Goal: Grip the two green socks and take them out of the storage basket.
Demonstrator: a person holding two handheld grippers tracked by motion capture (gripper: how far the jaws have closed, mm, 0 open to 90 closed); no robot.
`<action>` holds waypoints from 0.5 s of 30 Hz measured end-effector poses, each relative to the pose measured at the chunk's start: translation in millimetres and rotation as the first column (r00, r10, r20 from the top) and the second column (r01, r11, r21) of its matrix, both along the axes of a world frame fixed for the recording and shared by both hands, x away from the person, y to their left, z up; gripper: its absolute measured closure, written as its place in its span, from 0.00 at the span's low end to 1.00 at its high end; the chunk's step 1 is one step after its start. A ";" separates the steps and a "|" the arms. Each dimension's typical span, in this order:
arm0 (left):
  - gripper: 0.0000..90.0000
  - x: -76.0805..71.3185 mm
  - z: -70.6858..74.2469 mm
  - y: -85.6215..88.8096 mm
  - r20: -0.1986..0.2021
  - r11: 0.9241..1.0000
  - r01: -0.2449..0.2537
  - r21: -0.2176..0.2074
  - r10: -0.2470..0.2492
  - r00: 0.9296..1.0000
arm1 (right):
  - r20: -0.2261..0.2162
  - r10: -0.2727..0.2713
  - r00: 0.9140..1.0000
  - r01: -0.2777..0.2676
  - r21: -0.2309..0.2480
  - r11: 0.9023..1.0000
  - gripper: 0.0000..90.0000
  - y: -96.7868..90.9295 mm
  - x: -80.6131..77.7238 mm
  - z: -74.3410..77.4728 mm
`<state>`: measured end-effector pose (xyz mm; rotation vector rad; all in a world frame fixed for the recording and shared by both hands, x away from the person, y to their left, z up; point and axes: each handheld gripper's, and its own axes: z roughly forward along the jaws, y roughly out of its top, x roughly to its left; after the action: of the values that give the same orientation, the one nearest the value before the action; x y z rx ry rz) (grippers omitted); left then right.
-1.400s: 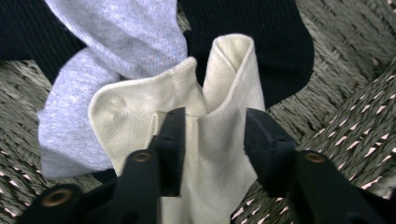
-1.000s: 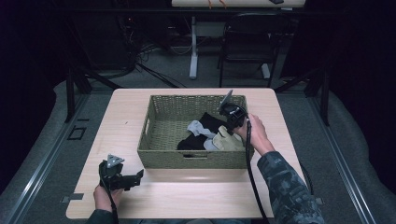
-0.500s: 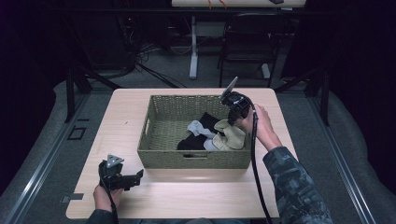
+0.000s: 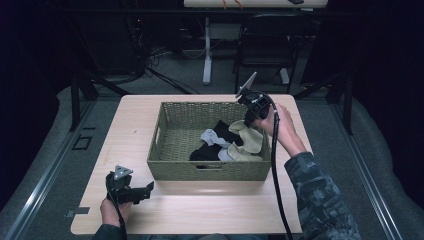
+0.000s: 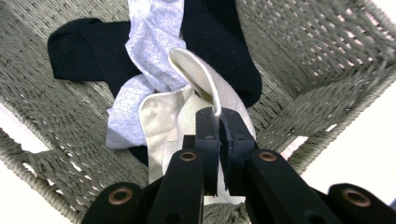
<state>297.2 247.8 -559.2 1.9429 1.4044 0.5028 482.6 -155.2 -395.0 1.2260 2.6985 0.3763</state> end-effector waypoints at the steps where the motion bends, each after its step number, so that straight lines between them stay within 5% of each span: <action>1: 0.00 -0.1 0.1 -0.4 0.000 1.000 0.000 0.001 0.000 1.000 | 0.005 0.002 1.000 -0.002 0.006 1.000 0.97 -0.1 -0.5 5.5; 15: 0.00 0.1 -0.4 -0.3 -0.004 1.000 0.003 0.001 -0.003 1.000 | 0.061 0.004 0.998 -0.006 0.034 0.999 0.97 0.0 -3.5 45.1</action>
<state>297.4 247.4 -559.7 1.9477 1.4035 0.4989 479.1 -155.2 -349.9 1.1964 2.6544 0.4546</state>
